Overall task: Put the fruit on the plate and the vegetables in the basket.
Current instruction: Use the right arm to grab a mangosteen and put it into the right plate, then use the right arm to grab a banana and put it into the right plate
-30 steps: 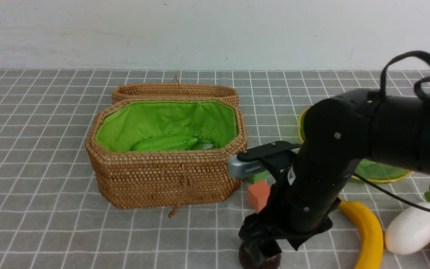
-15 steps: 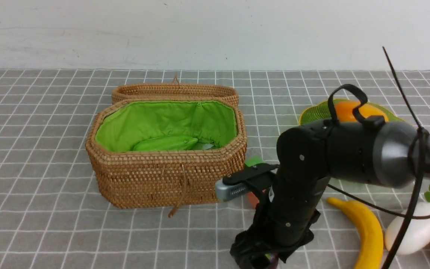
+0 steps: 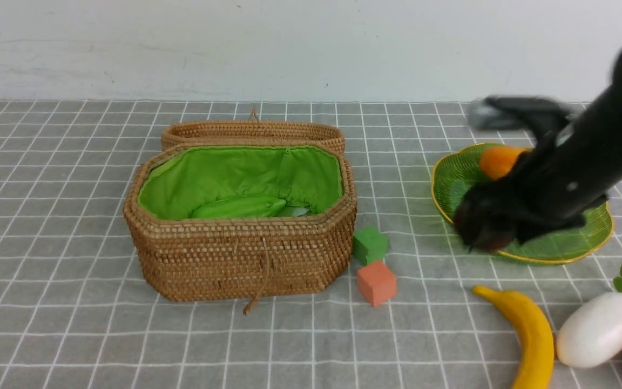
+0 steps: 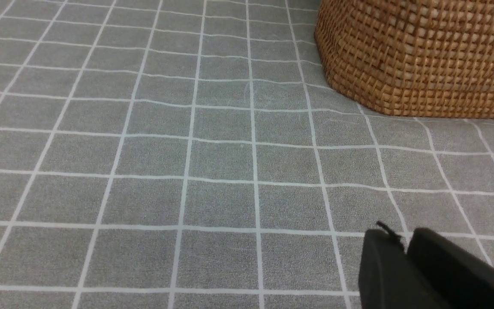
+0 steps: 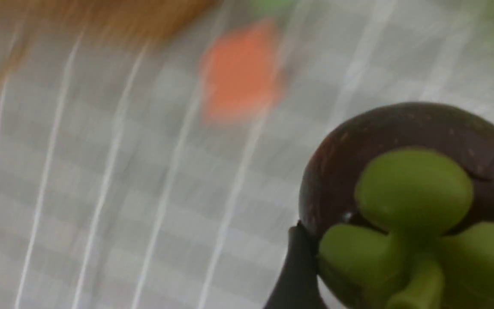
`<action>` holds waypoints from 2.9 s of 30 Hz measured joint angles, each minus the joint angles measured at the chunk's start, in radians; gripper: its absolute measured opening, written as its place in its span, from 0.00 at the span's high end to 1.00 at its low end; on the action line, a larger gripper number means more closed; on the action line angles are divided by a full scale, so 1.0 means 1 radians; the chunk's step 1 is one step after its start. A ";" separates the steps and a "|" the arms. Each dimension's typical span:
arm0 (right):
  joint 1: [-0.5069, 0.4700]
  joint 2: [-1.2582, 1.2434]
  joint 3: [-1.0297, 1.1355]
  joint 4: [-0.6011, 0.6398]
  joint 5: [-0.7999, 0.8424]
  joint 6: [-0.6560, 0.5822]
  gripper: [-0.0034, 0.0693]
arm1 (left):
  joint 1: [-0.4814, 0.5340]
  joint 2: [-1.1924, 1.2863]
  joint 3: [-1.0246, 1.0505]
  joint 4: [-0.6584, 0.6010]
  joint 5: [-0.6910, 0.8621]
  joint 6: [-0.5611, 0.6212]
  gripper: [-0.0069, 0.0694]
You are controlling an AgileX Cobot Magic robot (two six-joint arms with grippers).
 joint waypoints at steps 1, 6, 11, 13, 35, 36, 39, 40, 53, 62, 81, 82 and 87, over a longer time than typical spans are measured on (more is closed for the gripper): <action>-0.032 0.017 0.000 0.013 -0.063 0.000 0.22 | 0.000 0.000 0.000 0.000 0.000 0.000 0.80; -0.109 0.130 0.000 0.045 -0.267 0.000 0.22 | 0.000 0.000 0.000 0.000 0.000 0.000 0.80; -0.127 0.213 0.000 0.032 -0.350 0.000 0.22 | 0.000 0.000 0.000 0.000 0.000 0.000 0.79; -0.127 0.237 0.000 0.025 -0.378 0.000 0.21 | 0.000 0.000 0.000 0.000 0.000 0.000 0.79; -0.032 0.013 0.195 0.001 -0.091 0.000 0.16 | 0.000 0.000 0.000 0.000 0.000 0.000 0.76; -0.030 0.013 0.202 0.001 -0.093 0.000 0.16 | 0.000 0.000 0.000 0.000 0.000 0.000 0.76; -0.012 0.013 0.296 -0.029 -0.155 0.001 0.17 | 0.000 0.000 0.000 0.000 0.000 0.000 0.76; -0.010 0.013 0.311 -0.043 -0.178 0.001 0.17 | 0.000 0.000 0.000 0.000 0.000 0.000 0.76; -0.010 0.131 0.318 -0.065 -0.267 0.001 0.53 | 0.000 0.000 0.000 0.000 0.000 0.000 0.74; -0.021 0.018 0.194 -0.003 -0.131 0.049 0.53 | 0.000 0.000 0.000 0.000 0.000 0.000 0.73; -0.317 0.181 0.046 0.090 -0.426 0.227 0.49 | 0.000 0.000 0.000 0.000 0.000 0.000 0.72; -0.317 0.183 0.046 0.091 -0.430 0.229 0.40 | 0.000 0.000 0.000 0.000 0.000 0.000 0.72; -0.317 0.173 0.046 0.094 -0.416 0.229 0.08 | 0.000 0.000 0.000 0.000 0.000 0.000 0.72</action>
